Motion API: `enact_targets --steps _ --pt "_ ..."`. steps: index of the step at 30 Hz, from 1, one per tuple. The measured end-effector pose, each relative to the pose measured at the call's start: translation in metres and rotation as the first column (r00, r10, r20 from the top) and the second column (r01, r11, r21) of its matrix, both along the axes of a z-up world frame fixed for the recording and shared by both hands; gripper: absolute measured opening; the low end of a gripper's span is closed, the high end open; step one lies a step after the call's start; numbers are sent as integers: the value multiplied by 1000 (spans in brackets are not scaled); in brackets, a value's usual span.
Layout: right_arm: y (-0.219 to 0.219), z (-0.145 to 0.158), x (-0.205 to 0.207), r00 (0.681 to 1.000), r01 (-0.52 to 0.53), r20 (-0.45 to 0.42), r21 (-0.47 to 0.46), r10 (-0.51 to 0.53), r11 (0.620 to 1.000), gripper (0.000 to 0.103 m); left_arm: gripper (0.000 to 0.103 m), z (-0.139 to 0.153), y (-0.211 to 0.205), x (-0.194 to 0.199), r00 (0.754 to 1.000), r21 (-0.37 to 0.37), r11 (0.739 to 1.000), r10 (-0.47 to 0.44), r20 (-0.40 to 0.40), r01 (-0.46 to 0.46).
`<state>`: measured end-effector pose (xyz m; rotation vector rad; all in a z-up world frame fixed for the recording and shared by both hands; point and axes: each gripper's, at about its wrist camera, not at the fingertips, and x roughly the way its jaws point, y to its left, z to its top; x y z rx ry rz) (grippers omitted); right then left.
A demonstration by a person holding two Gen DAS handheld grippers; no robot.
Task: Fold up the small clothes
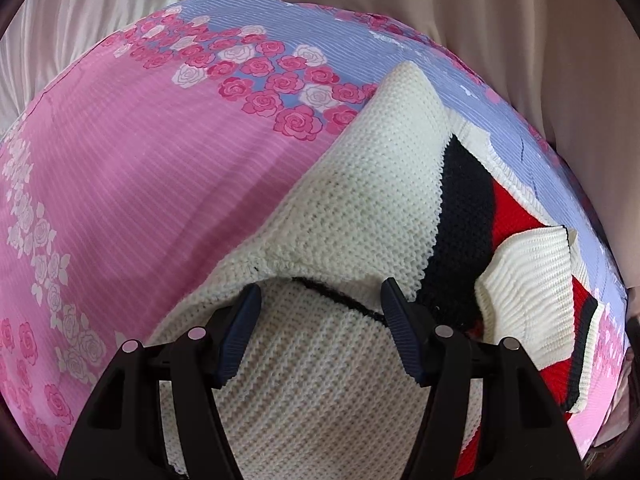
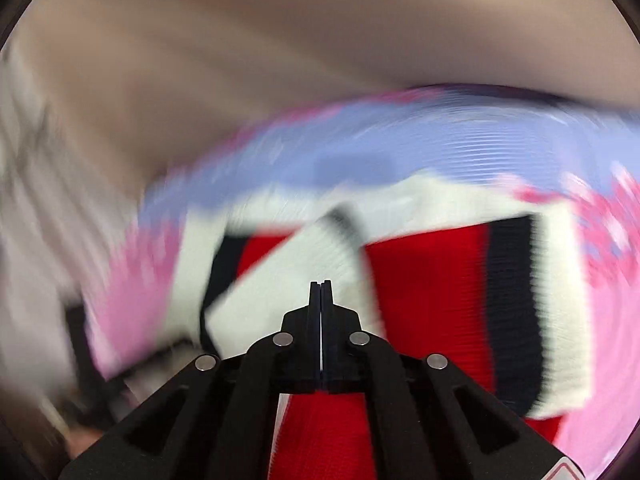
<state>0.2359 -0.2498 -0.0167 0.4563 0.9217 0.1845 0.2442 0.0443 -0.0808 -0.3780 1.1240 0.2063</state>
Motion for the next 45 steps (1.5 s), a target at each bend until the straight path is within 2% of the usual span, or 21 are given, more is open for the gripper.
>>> enact_targets --steps 2,4,7,9,10,11,13,15,21,23,25,28,30,33,35,37,38,40,42,44,45 --pt "-53 -5 -10 987 161 -39 71 -159 984 0 60 0 -1 0 1000 11 1000 -5 -1 5" --pt "-86 -23 -20 960 261 -103 -1 -260 965 9 60 -1 -2 0 1000 17 1000 -7 0 7" --pt "-86 -36 -31 956 239 -156 -80 -249 968 12 60 -2 -4 0 1000 32 999 -7 1 6" --pt "-55 -26 -31 983 131 -104 -164 -149 978 31 61 -2 -5 0 1000 42 999 -5 0 5" --pt "-29 -19 -29 995 54 -65 -234 -71 971 59 61 -2 -6 0 1000 47 999 -5 -1 5" --pt "-5 -13 -28 999 -9 -32 -297 0 955 74 61 -2 -7 0 1000 52 999 -6 -2 6" --pt "49 -9 -26 987 -140 11 -410 158 901 76 61 -2 -7 0 1000 55 998 -8 -3 8" --pt "94 -19 -16 956 -271 -27 -462 292 845 76 61 -2 -7 0 1000 57 998 -10 -2 10" --pt "152 -63 7 924 -368 -119 -534 362 761 71 61 -3 -7 0 1000 59 998 -26 0 26" --pt "151 -63 11 925 -368 -111 -507 364 779 39 61 -3 -6 0 1000 55 998 -29 1 28" --pt "130 -50 20 936 -351 -104 -391 338 851 11 61 -3 -5 0 1000 46 999 -26 1 26" --pt "60 -21 22 984 -173 -51 -118 168 978 10 61 -3 -2 1 1000 26 999 -22 1 22" --pt "2 -15 13 999 -10 -46 11 10 1000 10 61 -3 -1 1 1000 19 1000 -22 -1 22" --pt "-80 -36 -7 972 212 -124 103 -199 972 17 62 -2 -1 1 1000 -2 1000 -12 -4 12" --pt "-107 -60 -15 947 263 -204 47 -248 964 19 62 1 8 0 999 -106 994 38 -1 -38" --pt "-117 -74 -21 943 259 -241 88 -232 962 22 67 1 18 -1 995 -235 967 102 0 -99" --pt "-116 -74 -23 946 256 -233 114 -224 960 28 68 -1 24 1 989 -308 941 144 -13 -141" --pt "-110 -71 -24 957 242 -195 126 -215 962 67 69 -8 31 5 980 -383 902 195 -47 -198" --pt "-99 -71 -16 963 227 -175 109 -206 968 70 67 -9 37 8 968 -418 875 245 -55 -245" --pt "-89 -78 -2 963 208 -193 95 -187 974 69 43 -4 39 14 962 -403 877 271 -32 -260" --pt "-85 -82 5 960 211 -205 83 -191 974 68 21 0 41 17 961 -385 885 276 -24 -264"
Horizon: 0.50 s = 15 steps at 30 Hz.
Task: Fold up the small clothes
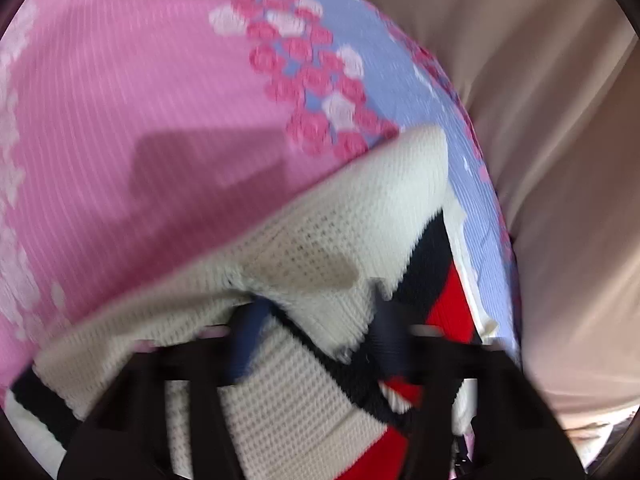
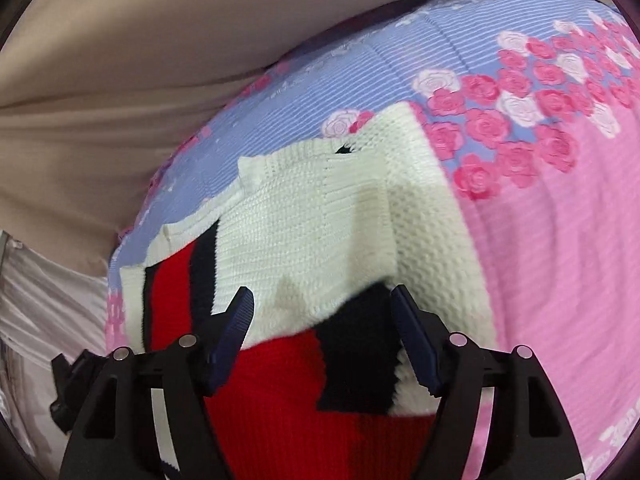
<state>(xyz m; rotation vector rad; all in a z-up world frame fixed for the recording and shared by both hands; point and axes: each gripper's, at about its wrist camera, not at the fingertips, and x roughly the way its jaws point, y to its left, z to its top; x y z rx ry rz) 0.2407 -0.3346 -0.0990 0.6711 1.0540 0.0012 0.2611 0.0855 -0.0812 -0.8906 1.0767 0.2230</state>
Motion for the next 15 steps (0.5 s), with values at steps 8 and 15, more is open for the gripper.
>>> enact_targets --steps 8,15 --pt "-8 62 -9 981 10 188 138 -36 990 6 9 3 23 -5 999 61 997 38 7 -39" --pt "-32 -20 -32 994 111 -7 112 -111 987 5 10 -13 13 -6 1000 89 996 -2 -17 3"
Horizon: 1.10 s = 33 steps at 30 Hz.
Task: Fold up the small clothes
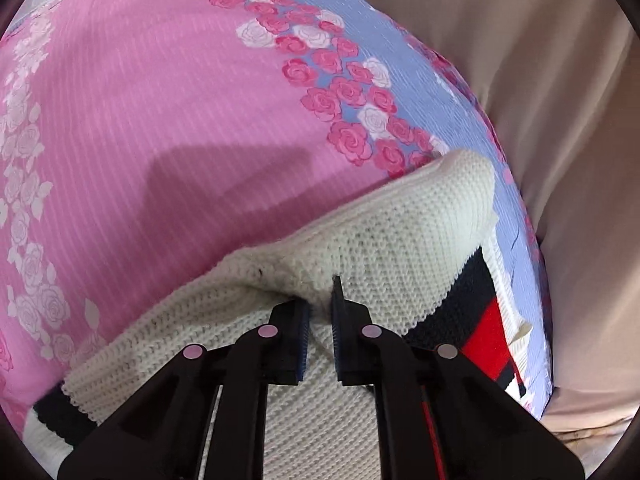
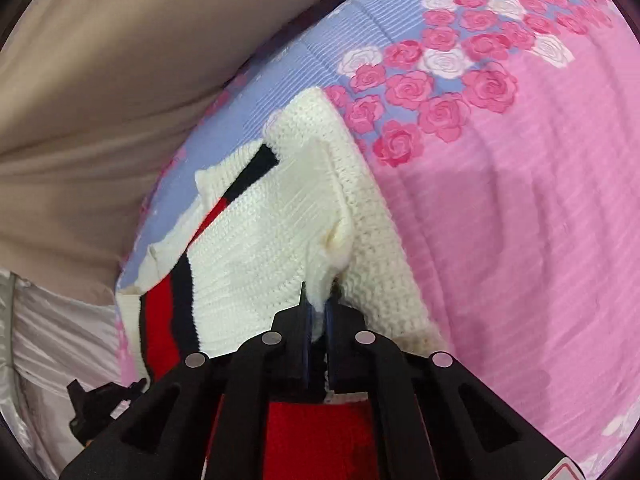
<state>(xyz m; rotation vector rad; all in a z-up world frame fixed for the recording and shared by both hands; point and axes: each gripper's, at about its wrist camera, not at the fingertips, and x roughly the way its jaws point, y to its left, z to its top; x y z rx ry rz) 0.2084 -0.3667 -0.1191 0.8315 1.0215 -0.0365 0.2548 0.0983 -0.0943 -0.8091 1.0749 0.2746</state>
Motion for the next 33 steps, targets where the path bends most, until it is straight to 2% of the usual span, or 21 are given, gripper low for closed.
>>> enact_targets --steps 2,4,6,7,8,9,10,12,13,16,18,19,21,22,25,27,29,30,32,33 --pt "4 15 0 1000 6 -10 -36 -7 999 12 10 -1 2 1 1000 -4 1000 -11 5 11" --pt "7 40 -6 998 55 -5 -144 -56 988 17 10 0 2 0 1000 -8 1000 -24 12 24" --pt "14 70 -15 996 70 66 -226 -56 972 22 11 -1 1 0 999 -16 999 -28 22 29" --pt "30 87 -8 994 14 108 -243 13 970 32 11 -1 2 0 999 -19 999 -33 29 34" --pt "47 97 2 990 -59 113 -242 89 968 45 11 -2 2 -2 999 -20 999 -38 35 39" --pt "72 103 18 977 -158 105 -236 187 959 47 11 -2 3 -3 998 -26 999 -41 40 42" --pt "107 108 40 943 -283 111 -233 314 930 48 11 -2 4 -7 998 -31 999 -42 44 43" --pt "178 109 83 858 -458 117 -263 500 849 55 11 -2 4 -10 997 -38 998 -54 51 56" --pt "203 107 97 824 -515 110 -267 556 815 59 11 -1 4 -11 996 -32 997 -66 55 68" --pt "290 83 153 719 -653 57 -285 693 702 59 11 0 5 -13 993 -28 994 -100 71 102" --pt "327 65 179 680 -698 9 -295 733 652 59 10 0 8 -13 991 -36 993 -110 80 113" --pt "343 54 193 664 -717 -9 -293 747 633 58 10 0 10 -14 990 -41 992 -114 86 118" --pt "355 43 195 647 -734 -18 -286 762 616 17 9 5 15 -17 988 -38 992 -112 107 117" --pt "360 39 195 641 -742 -21 -271 767 613 5 9 10 18 -18 986 -21 993 -109 128 112" --pt "375 55 201 651 -711 66 -295 756 638 4 9 19 28 -18 983 28 995 -96 157 93" --pt "387 64 208 645 -702 101 -314 758 639 4 9 14 35 -12 987 31 996 -88 137 84" --pt "403 59 222 645 -696 74 -353 760 625 0 9 1 39 -7 991 13 997 -81 103 80" --pt "409 49 229 652 -695 42 -367 757 618 0 9 0 40 -7 990 14 996 -84 115 83" --pt "419 14 243 661 -715 -76 -366 746 596 0 9 3 36 -7 986 51 992 -118 116 112" --pt "416 11 242 675 -696 -42 -367 737 617 0 9 4 36 -7 986 52 992 -122 116 117"
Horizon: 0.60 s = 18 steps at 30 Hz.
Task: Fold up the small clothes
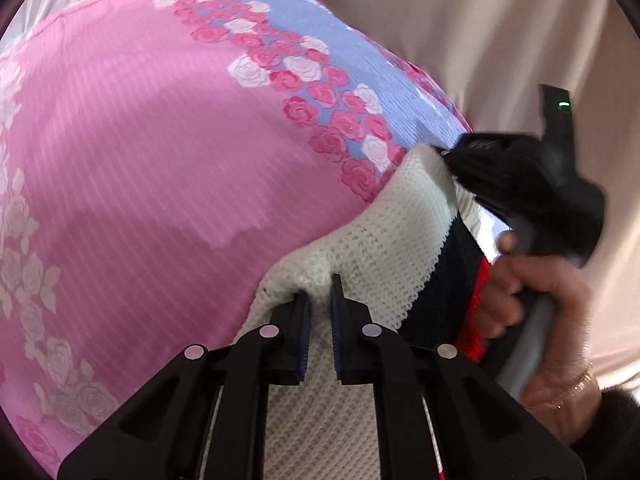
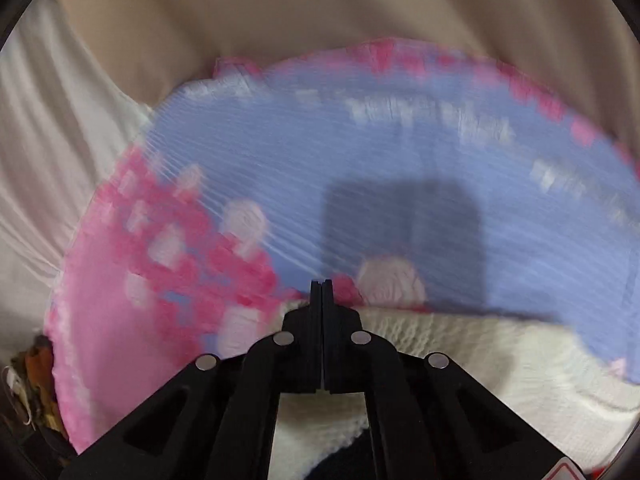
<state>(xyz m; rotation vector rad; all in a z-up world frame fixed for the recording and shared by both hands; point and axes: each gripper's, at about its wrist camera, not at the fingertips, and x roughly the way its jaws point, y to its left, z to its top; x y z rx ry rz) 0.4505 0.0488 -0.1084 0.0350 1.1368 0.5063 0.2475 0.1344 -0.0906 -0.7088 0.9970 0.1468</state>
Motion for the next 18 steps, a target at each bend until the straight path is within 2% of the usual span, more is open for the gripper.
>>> enact_targets --steps 1,3,4,5,7,9,10,11,13,15,16,18 --pt "-6 5 -1 999 39 -1 18 -39 999 2 9 0 1 0 1000 -9 1000 -1 1 1" --pt "-29 24 -14 996 92 -12 145 -91 985 2 10 -1 4 -2 1000 -17 1000 -10 0 10" --pt "-50 41 -33 992 114 25 210 -122 971 5 10 -1 4 -2 1000 -20 1000 -13 -1 13" --pt "-72 55 -54 986 139 61 230 -156 963 16 10 -1 5 -2 1000 -23 1000 -16 -3 16" --pt "-125 69 -104 968 209 93 214 -233 954 30 10 -1 5 0 1000 -18 1000 -25 -7 25" --pt "-185 69 -153 937 312 104 180 -334 933 30 10 -2 4 3 999 -9 999 -32 -11 32" --pt "-223 64 -181 910 392 93 134 -405 910 27 10 -2 4 3 999 -4 999 -32 -9 32" --pt "-253 59 -202 883 454 70 124 -464 883 18 10 -2 3 2 999 1 999 -32 -8 32" --pt "-308 40 -231 833 552 -20 94 -553 829 7 10 -1 1 3 1000 12 1000 -28 -10 28" --pt "-334 16 -238 816 576 -19 -65 -578 815 0 10 -1 2 3 1000 3 1000 -13 -16 13" --pt "-355 7 -244 818 576 -33 24 -575 817 0 10 -1 4 3 1000 -6 1000 -3 -20 3" --pt "-377 6 -249 772 636 -102 107 -628 764 0 10 0 4 3 1000 -6 1000 8 -23 -8"
